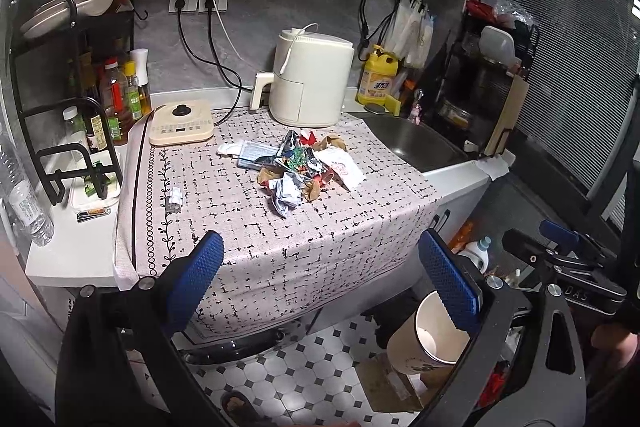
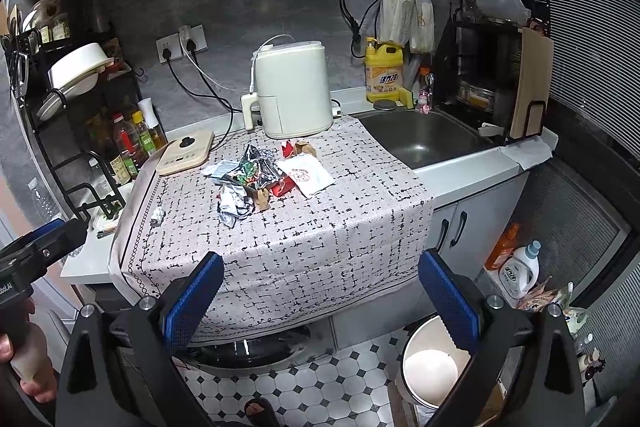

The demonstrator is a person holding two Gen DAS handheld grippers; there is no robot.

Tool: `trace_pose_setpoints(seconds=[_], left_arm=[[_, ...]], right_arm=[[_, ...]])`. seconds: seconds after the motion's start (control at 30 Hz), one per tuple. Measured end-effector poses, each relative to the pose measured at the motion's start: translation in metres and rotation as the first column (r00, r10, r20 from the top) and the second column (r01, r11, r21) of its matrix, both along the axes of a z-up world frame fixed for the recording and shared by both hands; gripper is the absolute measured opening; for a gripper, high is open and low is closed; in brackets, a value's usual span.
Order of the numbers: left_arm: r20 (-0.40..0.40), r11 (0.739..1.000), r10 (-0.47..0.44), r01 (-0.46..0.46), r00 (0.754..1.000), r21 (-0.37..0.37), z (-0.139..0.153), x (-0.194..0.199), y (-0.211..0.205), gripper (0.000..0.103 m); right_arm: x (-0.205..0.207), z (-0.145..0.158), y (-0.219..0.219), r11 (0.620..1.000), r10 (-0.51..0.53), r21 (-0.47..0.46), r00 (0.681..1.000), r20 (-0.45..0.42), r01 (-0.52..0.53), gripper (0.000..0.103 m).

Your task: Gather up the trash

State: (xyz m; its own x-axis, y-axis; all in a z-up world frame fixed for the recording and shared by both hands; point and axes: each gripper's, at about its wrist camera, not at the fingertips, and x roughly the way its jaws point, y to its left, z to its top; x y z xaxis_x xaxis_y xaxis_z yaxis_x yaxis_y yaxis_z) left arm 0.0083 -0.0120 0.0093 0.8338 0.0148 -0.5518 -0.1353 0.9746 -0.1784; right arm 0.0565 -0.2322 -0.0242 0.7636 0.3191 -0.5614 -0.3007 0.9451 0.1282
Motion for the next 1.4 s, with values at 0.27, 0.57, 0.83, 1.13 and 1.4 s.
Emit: trace_pose_setpoints(seconds=[0.27,0.57,0.83,1.13,1.4], left_arm=[[-0.004,1.000,0.001,-0.001,1.000,-0.005,-0.004,0.001,-0.002,0.097],[-0.013,1.000,0.002,-0.002,1.000,-0.007,-0.008,0.008,0.008,0.097],[-0.027,0.999,0.031,-0.032,0.999,-0.037,-0.021,0.025,0.040,0.097],[-0.073,0.993,0.084,-0.090,0.994,-0.081,-0.049,0.055,0.097,0.093],[-0.139,0.986,0.107,-0.122,0.984,-0.110,-0.077,0.094,0.163,0.079]], right_arm=[[0.001,-0.003,-0.003,1.000,-0.009,0.001,1.000,-0.005,0.009,0.095],[0.012,-0.006,0.002,1.000,-0.008,0.002,1.000,-0.015,0.008,0.095],[0.031,-0.015,0.023,1.000,0.021,0.004,0.999,-0.038,-0.021,0.095],[0.071,-0.028,0.072,0.993,0.120,0.021,0.990,-0.073,-0.119,0.094],[0.114,-0.041,0.138,0.981,0.196,0.038,0.971,-0.139,-0.193,0.081]])
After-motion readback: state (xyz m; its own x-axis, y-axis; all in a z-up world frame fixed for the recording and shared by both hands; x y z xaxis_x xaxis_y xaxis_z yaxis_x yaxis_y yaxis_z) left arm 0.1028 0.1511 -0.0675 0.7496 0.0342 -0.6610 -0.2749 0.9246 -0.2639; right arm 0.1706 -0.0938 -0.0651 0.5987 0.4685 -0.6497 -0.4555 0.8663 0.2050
